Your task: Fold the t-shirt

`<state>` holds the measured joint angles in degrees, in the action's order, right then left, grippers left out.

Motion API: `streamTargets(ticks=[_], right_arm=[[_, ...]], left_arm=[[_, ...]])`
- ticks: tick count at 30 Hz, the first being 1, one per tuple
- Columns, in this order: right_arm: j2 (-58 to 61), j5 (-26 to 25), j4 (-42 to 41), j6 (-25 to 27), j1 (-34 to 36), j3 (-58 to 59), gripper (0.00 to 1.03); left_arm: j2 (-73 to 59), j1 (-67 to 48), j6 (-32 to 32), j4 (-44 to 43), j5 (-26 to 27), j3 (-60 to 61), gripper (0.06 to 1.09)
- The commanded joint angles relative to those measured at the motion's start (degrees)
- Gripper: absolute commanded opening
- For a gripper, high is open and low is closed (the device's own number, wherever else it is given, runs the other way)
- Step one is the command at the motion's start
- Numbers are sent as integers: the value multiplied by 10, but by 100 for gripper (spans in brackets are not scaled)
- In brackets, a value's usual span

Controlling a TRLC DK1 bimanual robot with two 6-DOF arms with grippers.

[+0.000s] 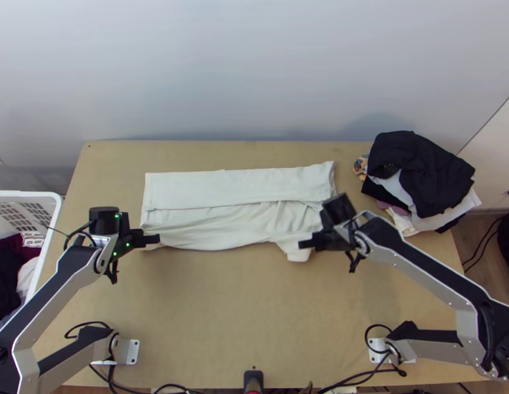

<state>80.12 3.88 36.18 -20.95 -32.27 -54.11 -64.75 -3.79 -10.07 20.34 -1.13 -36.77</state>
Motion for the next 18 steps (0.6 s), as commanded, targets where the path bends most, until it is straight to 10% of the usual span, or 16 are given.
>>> streamTargets(ticks=[1, 18], right_arm=[[12, -1, 4, 12, 49, -53, 3], [198, -2, 4, 28, 105, -273, 3]], left_arm=[[-8, 18, -7, 2, 15, -21, 9], [-187, 52, -20, -15, 28, -220, 9]])
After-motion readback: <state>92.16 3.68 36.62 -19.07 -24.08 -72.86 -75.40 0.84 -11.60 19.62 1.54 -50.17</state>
